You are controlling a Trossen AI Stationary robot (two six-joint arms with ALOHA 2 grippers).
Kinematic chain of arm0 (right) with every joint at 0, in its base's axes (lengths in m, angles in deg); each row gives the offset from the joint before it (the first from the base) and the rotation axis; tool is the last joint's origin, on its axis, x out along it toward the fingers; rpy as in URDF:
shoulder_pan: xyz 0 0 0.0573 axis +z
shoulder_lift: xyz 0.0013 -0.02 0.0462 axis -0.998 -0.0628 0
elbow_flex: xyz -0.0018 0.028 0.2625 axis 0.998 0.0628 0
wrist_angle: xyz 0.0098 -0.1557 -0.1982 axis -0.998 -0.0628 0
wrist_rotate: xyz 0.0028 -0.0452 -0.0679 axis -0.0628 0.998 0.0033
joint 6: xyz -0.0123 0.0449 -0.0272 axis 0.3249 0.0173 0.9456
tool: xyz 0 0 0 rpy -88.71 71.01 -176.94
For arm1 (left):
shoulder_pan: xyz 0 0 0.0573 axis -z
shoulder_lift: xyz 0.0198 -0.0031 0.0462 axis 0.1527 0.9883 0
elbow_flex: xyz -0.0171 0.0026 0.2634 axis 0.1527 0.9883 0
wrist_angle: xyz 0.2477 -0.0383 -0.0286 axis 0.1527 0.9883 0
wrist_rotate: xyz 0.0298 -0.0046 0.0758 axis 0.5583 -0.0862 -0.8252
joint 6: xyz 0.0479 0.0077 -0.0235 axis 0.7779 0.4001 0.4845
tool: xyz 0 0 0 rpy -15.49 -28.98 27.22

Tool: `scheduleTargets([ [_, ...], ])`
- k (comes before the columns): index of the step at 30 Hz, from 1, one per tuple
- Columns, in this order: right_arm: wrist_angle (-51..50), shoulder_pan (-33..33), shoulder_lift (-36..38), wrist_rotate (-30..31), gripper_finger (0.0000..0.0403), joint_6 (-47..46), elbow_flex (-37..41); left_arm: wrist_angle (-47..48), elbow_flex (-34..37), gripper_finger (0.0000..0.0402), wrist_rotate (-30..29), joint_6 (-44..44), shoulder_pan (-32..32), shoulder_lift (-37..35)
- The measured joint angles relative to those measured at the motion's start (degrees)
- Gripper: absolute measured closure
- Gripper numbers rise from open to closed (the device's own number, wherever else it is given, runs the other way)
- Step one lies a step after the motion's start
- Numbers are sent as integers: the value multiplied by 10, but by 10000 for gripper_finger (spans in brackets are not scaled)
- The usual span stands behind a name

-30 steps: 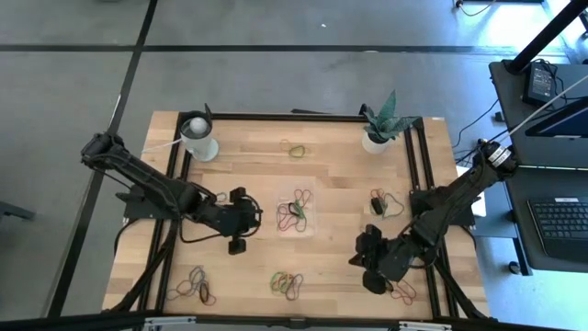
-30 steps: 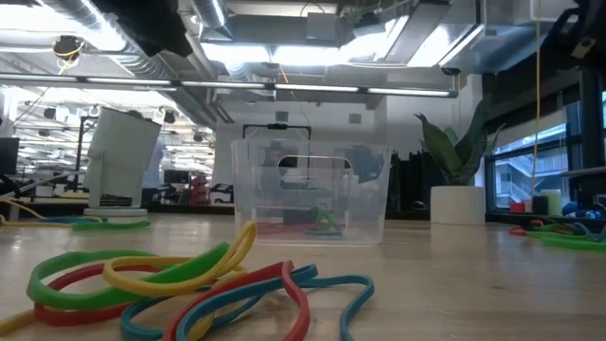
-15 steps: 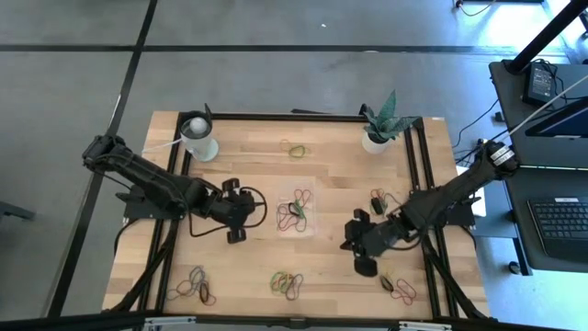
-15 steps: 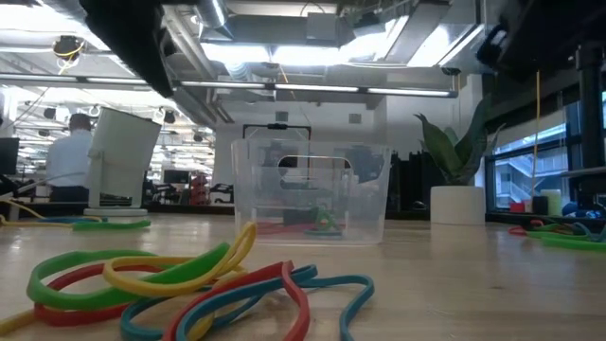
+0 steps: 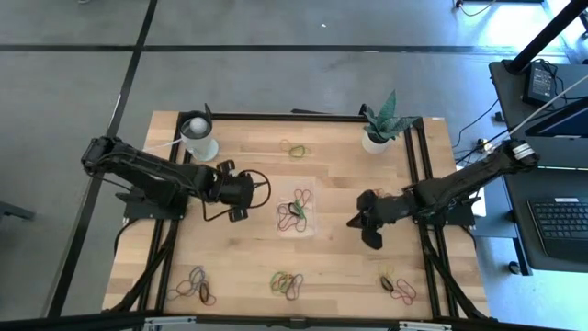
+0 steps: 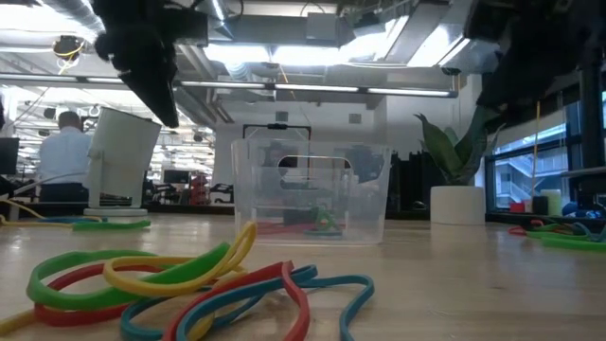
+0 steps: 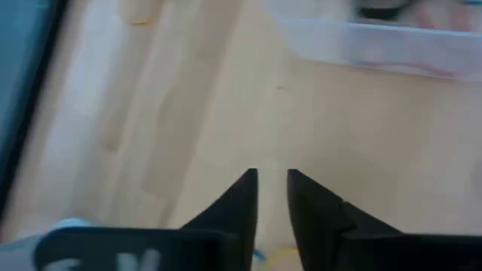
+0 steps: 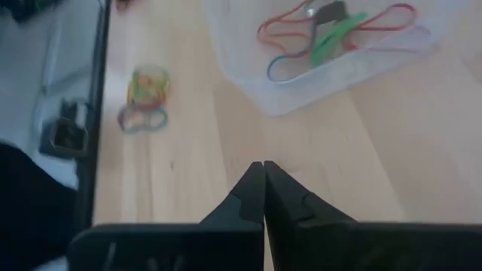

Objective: Pick and place rubber bands into bin
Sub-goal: Put the blue rubber band into the transparent bin

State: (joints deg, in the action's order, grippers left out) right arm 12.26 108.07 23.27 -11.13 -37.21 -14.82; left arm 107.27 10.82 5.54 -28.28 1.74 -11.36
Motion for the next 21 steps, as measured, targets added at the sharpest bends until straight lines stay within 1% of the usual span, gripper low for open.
scheduleTargets([
  [3,39,-7,45,0,403,-44,52,7,13,297,-37,-13,-26,0],
  [6,49,-14,77,1,403,-91,82,22,32,273,-45,-35,-60,0],
  [8,49,-16,91,1,403,-115,93,30,48,266,-24,-49,-86,0],
  [10,50,-16,98,2,403,-126,97,30,68,264,10,-62,-114,0],
  [13,51,-16,102,2,403,-132,98,29,101,267,54,-86,-150,0],
  [15,53,-16,102,2,403,-132,99,26,122,272,68,-93,-170,0],
  [18,54,-16,102,13,403,-135,99,22,143,279,96,-94,-197,0],
  [21,54,-16,102,26,403,-147,99,14,162,288,132,-76,-217,0],
])
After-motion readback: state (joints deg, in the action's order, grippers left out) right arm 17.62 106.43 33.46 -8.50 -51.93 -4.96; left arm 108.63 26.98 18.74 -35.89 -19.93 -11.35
